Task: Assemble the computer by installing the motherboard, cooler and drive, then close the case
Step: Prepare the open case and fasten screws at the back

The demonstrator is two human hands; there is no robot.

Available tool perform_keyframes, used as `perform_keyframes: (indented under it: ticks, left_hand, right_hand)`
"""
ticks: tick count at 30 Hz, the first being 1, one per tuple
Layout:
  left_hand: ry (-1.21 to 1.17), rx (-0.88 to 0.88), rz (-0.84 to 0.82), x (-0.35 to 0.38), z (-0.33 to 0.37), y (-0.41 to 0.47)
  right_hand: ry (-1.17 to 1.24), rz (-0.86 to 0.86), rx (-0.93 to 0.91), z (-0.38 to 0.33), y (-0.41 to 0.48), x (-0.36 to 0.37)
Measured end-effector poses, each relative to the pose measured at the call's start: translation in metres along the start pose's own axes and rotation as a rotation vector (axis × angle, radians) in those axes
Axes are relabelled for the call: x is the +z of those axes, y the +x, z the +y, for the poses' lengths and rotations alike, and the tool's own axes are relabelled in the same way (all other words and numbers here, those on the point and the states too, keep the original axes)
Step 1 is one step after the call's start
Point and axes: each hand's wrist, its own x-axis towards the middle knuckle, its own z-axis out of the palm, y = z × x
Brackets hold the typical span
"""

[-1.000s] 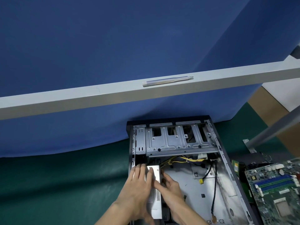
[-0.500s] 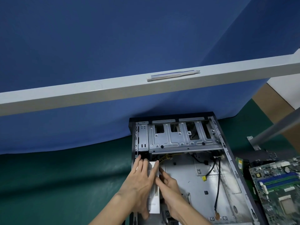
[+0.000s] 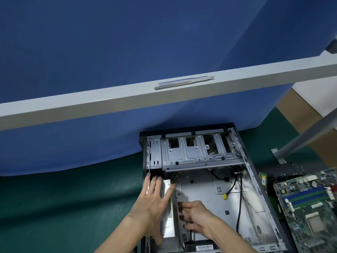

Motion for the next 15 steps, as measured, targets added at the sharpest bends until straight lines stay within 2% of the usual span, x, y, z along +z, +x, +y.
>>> perform_keyframes:
  ticks: [3, 9, 15]
  left_hand:
    - [0.000, 0.002, -0.011, 0.000, 0.000, 0.002]
    - [0.030, 0.017, -0.013, -0.008, 0.003, 0.007]
    - [0.053, -0.011, -0.106, -0.017, 0.009, 0.019]
  right_hand:
    - [-0.052, -0.006, 0.028, 0.008, 0.005, 0.004]
    - [-0.007, -0.023, 0.058, 0.010, 0.012, 0.001]
    - [0.081, -0.078, 0.091, 0.011, 0.016, 0.006]
